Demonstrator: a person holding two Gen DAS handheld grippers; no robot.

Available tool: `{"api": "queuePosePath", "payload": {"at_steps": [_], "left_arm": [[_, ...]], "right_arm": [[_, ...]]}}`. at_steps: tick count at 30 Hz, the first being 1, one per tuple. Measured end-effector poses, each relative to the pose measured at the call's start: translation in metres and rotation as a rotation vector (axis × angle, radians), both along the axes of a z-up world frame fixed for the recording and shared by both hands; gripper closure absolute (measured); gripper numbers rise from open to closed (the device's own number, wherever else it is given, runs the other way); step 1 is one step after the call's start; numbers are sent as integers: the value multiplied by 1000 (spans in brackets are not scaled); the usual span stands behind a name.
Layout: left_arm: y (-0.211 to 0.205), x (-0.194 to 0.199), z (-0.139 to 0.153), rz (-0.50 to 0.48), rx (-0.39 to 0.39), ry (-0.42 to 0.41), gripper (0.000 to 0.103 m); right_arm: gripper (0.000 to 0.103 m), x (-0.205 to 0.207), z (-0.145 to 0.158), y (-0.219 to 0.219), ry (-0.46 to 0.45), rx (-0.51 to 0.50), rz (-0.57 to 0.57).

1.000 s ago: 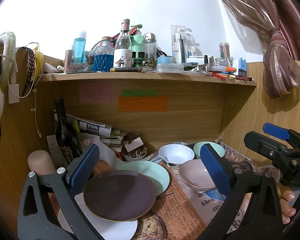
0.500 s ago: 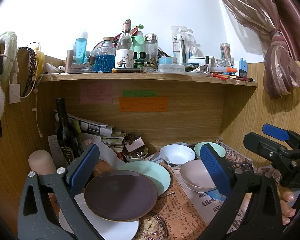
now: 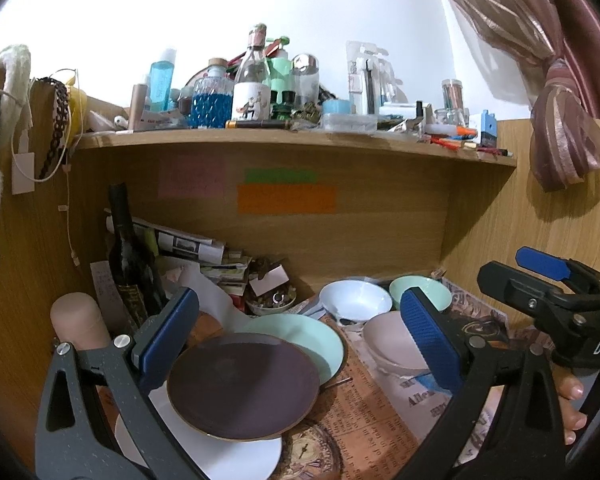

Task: Organize plates and bowls
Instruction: 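Move both grippers down to the rim of the dark brown plate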

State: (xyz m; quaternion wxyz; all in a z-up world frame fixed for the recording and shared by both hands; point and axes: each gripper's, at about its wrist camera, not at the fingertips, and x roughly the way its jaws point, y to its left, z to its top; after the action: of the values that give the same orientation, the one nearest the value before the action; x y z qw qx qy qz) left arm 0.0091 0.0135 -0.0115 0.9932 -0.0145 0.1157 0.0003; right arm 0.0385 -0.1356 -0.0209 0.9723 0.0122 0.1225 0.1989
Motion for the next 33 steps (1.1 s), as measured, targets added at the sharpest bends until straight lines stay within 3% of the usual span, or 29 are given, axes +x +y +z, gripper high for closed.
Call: {"api": "queuePosePath", "payload": {"at_steps": [14,23,26,28,33], "left_arm": [[64,39,-50,103,26,173,0],[117,82,-92,142,25,368,1],[131,96,-105,134,20,435,11],[138,103,-112,124,9,483,17],[156,120,-129,110,-40,579,27]], "right_arm": [[0,45,-51,46,144,-50,64],[0,81,-89,78,279,-113,99],[1,91,-99,85,325,-125,108],[4,100,-105,90,366,-128,115],[26,117,-121,98,462,-125,128]]}}
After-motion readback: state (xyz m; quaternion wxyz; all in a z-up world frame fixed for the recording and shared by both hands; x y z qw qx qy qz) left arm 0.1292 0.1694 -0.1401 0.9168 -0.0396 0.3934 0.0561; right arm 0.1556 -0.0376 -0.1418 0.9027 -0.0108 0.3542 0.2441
